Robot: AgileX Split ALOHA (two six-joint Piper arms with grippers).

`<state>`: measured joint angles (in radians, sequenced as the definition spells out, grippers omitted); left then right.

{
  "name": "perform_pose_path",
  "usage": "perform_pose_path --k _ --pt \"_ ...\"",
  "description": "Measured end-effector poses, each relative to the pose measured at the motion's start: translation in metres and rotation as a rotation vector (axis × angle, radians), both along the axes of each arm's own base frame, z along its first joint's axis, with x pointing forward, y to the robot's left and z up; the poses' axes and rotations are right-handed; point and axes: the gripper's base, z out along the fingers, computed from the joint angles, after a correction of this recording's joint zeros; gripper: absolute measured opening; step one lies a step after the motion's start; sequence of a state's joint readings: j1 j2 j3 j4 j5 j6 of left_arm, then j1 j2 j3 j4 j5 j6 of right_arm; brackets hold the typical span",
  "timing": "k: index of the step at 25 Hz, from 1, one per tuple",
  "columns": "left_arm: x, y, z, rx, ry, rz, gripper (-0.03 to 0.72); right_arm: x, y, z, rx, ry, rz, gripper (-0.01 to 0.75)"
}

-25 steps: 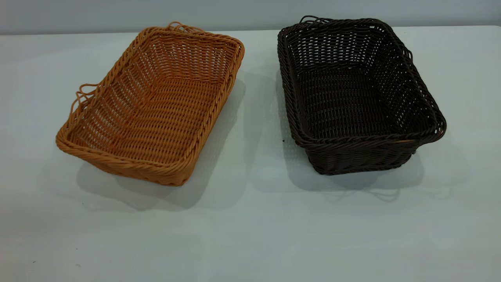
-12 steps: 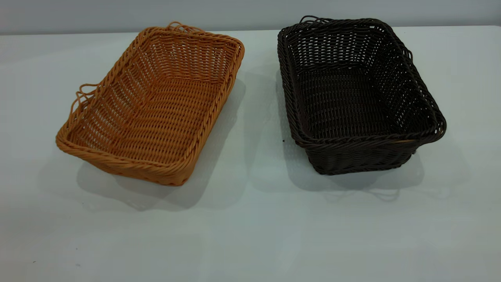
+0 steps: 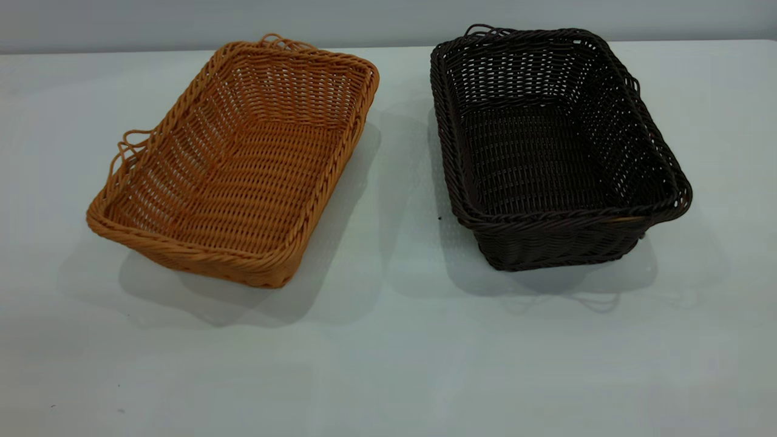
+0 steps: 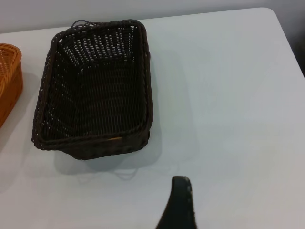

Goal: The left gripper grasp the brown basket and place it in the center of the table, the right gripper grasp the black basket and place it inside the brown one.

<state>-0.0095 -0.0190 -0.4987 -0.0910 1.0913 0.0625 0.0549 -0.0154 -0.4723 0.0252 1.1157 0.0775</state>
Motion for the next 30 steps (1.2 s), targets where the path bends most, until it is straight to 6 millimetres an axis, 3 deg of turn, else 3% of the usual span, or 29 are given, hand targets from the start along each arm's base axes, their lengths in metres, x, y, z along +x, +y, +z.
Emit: perform_pose_path --k 4,7,15,22,27,30 --pt "0.001 0.000 0.004 -0.019 -0.026 0.011 0.447 0.001 0.001 0.005 0.007 -0.032 0.012 0.564" --pt "0.009 0.000 0.016 -0.042 0.001 0.025 0.447 0.014 0.004 0.017 -0.030 -0.068 0.062 0.562" --pt "0.092 -0.003 0.046 0.051 0.115 -0.075 0.524 0.093 0.032 0.010 0.091 0.210 0.299 0.618" --pt "0.163 -0.009 0.054 0.052 0.098 -0.153 0.542 0.158 0.072 -0.025 0.291 0.399 0.640 0.604" --pt "0.195 -0.013 0.052 0.035 0.103 -0.190 0.542 0.185 0.115 -0.076 0.264 0.590 0.695 0.590" --pt "0.212 -0.014 0.048 0.023 0.124 -0.197 0.542 0.199 0.143 -0.098 0.373 0.770 0.588 0.590"
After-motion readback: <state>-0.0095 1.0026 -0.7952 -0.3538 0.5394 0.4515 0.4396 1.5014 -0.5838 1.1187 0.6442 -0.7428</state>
